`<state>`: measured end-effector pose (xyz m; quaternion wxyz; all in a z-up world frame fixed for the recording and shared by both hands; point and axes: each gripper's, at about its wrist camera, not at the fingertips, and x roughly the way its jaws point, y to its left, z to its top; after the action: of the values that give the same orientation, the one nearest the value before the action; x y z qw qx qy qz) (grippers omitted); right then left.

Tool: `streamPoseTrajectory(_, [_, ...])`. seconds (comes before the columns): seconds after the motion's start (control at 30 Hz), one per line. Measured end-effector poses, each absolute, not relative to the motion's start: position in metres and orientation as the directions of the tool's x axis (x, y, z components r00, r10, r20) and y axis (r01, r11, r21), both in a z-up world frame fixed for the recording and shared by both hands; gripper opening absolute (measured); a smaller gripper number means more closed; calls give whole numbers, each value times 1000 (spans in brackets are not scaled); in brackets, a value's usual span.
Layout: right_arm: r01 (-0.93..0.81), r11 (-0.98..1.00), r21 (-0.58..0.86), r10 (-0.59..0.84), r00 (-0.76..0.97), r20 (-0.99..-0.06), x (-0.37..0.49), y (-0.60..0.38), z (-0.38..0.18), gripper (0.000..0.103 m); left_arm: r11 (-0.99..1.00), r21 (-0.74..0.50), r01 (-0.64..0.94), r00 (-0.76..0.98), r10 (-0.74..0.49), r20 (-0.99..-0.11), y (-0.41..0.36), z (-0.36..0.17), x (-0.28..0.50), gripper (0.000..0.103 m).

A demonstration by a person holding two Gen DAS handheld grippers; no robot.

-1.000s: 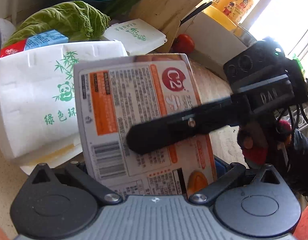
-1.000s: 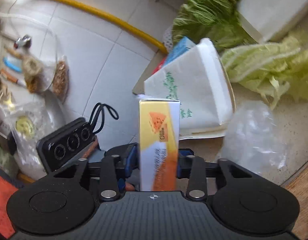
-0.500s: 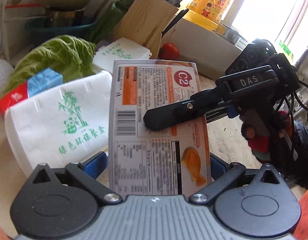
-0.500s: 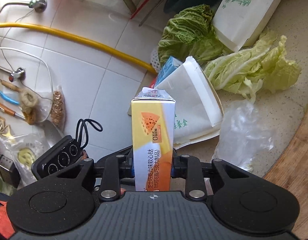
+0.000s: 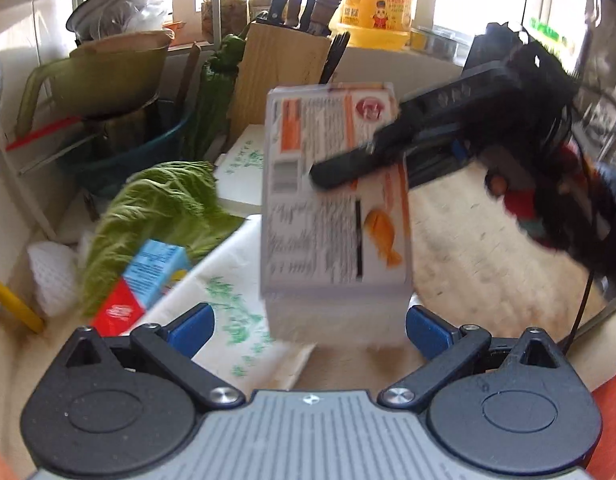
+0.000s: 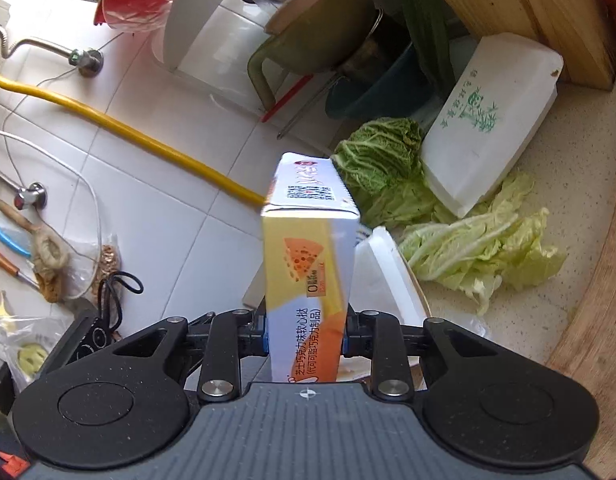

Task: Collect trash
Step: 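Raise the held snack box away from the counter with the right tool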

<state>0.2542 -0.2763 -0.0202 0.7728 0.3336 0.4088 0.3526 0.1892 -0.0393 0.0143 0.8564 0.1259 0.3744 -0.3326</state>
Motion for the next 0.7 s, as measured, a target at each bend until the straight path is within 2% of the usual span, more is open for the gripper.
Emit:
streamPoseTrajectory(0.1, [-262, 510, 819, 816, 450, -364, 263, -280, -15, 35, 763, -4, 646, 524, -448, -724, -22, 20, 202, 100])
streamPoseTrajectory(0.2, [-287, 548, 786, 798, 462, -387, 264, -272, -9, 35, 780, 61, 623, 577, -405, -709, -10, 27, 223, 100])
streamPoseTrajectory(0.37, [-280, 601, 748, 762, 484, -431, 266, -264, -4, 35, 777, 169, 607, 587, -294, -754, -10, 5, 273, 99])
streamPoseTrajectory(0.53, [-246, 634, 733, 728, 509, -459, 260, -266, -3, 35, 770, 101, 630, 525, -326, -786, -7, -9, 315, 99])
streamPoseTrajectory(0.7, [-216, 638, 739, 715, 523, -464, 262, -266, -5, 36, 767, 119, 631, 476, -261, -840, -13, -30, 340, 85])
